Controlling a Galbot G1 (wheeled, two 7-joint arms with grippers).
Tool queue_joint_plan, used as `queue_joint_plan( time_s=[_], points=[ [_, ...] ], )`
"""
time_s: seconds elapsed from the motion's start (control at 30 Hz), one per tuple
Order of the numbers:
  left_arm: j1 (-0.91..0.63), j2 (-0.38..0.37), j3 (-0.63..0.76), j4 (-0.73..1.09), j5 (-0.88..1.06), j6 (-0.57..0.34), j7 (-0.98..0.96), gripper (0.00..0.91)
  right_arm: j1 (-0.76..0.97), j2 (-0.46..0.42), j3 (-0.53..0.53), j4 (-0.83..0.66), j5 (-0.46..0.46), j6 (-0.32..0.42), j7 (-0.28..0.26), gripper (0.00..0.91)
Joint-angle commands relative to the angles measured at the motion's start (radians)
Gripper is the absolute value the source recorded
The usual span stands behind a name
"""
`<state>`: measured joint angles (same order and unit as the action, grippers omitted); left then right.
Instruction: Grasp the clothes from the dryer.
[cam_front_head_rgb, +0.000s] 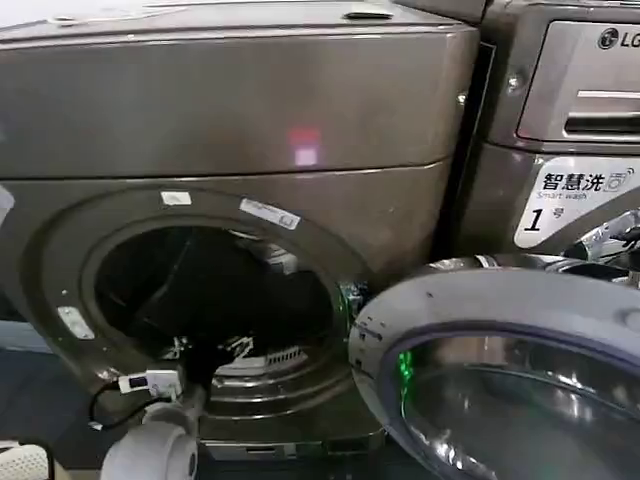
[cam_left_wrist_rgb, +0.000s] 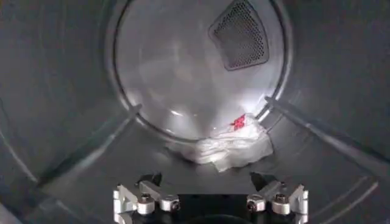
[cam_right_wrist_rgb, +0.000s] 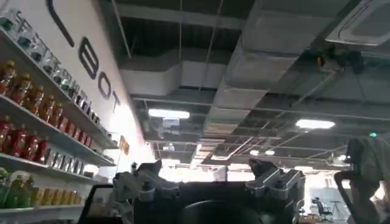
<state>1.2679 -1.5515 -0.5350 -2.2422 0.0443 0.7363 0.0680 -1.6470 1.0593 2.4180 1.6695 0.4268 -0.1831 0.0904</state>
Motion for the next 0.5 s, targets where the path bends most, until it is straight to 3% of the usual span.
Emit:
queue_joint_plan(
  time_s=[0.03,0.5],
  points=[
    [0.0,-0.001,0.001,0.001,0.0,0.049,-0.001,0.907,0.002,-0.001,-0.001,0.001,0.0,0.0,0.0,0.907],
    [-0.002,0.0,0.012,0.003,-0.004,0.049,-0.001,0.907,0.001,-0.007,-0.006,-0.005,-0.003,0.003,-0.001,0.907]
  ],
)
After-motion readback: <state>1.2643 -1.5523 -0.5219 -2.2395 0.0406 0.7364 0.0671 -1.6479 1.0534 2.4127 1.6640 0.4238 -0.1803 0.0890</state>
